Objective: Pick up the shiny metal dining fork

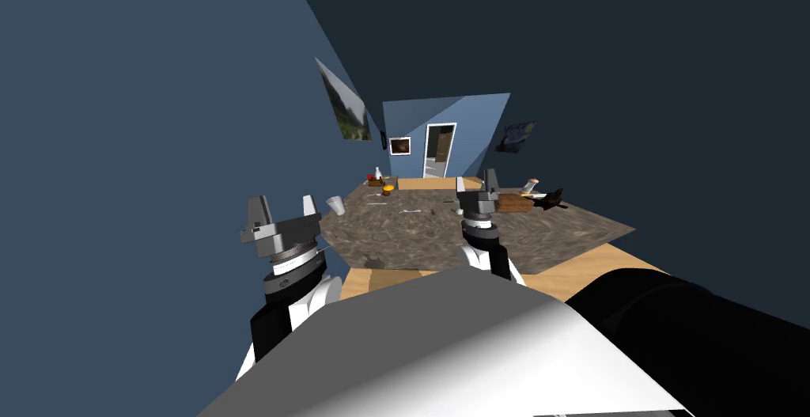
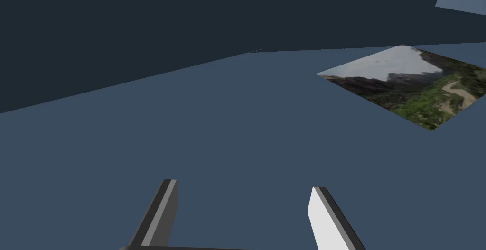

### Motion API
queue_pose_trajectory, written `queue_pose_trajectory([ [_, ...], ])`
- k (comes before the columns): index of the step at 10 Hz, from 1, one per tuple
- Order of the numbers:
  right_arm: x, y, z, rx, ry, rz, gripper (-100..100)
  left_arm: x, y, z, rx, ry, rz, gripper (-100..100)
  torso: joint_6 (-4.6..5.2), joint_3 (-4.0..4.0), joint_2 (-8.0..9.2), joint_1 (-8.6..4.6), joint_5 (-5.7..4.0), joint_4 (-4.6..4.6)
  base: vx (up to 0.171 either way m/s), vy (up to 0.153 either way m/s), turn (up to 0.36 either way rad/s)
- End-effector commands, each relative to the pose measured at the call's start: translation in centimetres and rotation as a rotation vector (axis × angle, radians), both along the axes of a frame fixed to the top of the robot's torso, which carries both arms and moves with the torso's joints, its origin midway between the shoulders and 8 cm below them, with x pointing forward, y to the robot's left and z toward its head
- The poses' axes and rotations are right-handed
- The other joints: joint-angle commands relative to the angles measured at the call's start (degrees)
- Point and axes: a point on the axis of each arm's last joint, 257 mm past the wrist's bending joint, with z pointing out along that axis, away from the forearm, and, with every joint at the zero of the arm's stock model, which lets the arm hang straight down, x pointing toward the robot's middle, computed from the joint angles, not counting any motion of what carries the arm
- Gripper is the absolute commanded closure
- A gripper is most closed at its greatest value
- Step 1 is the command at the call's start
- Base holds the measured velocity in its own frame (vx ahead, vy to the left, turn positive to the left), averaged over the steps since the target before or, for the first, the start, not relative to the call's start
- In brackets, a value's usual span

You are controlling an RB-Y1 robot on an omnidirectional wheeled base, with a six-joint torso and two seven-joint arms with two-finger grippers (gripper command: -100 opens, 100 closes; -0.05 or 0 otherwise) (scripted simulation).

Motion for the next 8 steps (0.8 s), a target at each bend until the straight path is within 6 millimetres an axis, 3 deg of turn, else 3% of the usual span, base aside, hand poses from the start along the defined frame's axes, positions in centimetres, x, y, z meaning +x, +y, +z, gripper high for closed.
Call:
queue_pose_trajectory([
  [1, 0.6, 1.5, -0.6, -0.016, 0.022, 0.051, -100, 0.0, 0.0, 0.0, 0.000, 0.000, 0.000, 0, 0.00, 0.00, 0.00, 0.00, 0.00, 0.00, -0.053, 0.086, 0.025],
  [4, 1.5, 3.5, -1.8, -0.029, 0.058, 0.118, -100, 0.0, 0.0, 0.0, 0.000, 0.000, 0.000, 0, -0.01, 0.24, 0.43, 0.69, 0.16, 0.09, -0.104, 0.154, 0.018],
  [8, 3.0, 7.3, -5.2, -0.062, 0.150, 0.243, -100, 0.0, 0.0, 0.0, 0.000, 0.000, 0.000, 0, 0.00, 0.21, 0.35, 0.46, 0.12, 0.09, -0.091, 0.121, 0.051],
])
